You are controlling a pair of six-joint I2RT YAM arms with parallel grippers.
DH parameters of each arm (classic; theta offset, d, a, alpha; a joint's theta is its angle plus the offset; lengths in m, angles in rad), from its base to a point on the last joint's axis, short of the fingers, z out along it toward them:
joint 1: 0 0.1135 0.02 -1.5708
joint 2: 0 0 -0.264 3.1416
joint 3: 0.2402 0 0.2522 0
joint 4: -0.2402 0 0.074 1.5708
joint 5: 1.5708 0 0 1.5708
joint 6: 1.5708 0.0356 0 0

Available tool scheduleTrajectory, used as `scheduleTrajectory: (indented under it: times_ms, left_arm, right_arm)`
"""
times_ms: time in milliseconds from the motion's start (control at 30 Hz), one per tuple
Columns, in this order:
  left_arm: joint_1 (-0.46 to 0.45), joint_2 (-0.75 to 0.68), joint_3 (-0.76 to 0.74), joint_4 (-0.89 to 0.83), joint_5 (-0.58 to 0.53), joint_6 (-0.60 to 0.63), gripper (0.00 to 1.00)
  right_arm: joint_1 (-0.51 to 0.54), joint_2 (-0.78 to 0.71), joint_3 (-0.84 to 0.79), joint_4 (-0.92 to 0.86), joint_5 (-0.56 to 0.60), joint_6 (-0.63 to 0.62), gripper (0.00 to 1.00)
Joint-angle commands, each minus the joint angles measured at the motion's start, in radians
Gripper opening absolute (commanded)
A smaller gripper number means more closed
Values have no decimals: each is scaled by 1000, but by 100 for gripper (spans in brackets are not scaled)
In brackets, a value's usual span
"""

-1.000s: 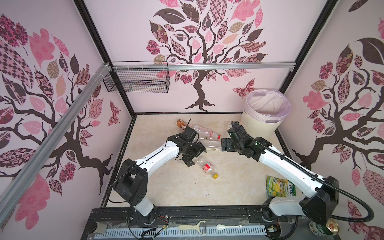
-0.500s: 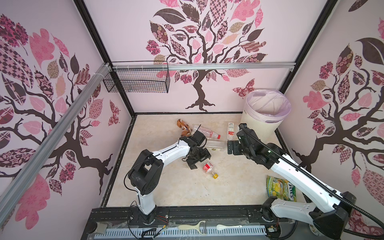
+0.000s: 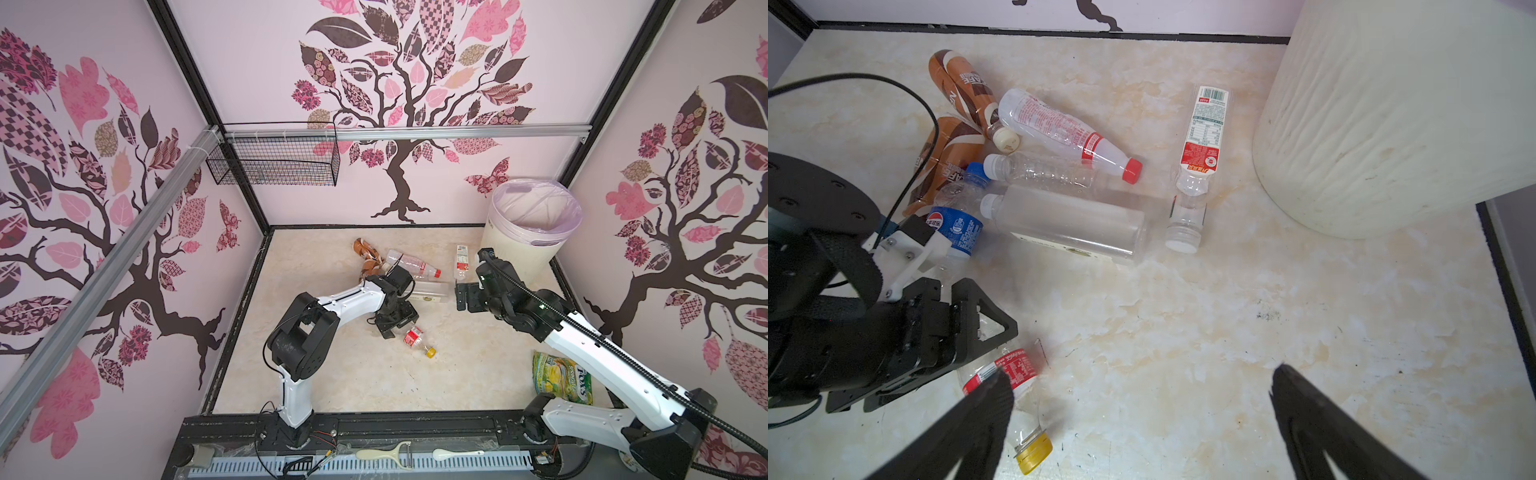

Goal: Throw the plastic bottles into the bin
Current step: 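Lift the red-labelled bottle with left gripper toward right gripper while right approaches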

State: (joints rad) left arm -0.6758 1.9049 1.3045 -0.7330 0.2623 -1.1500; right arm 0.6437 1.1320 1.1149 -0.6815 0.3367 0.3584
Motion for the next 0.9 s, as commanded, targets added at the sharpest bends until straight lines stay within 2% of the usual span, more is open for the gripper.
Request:
scheduleTrajectory:
  times_ms: [0,67,333,533,733,867]
  left_arm:
    - [0,19,30,12,-16,7,75]
    - [1,16,30,7,-18,13,75]
    - [1,-34,31,-14,-44,46,59]
    - [5,-74,119,-65,-83,86,57]
    - [23,-92,269,-106,-117,122,57]
    - [59,-95,358,-86,-97,124,56]
  right_arm:
    - [-8,-23,1,14,-8,-14,99]
    - [-8,-24,0,15,-11,-15,100]
    - [-16,-44,-31,26,-29,-5,100]
    - [-76,-38,-47,39,-186,38,99]
    - [-86,-37,-51,64,-281,41,100]
    - [-92,-42,-49,118,-404,37,100]
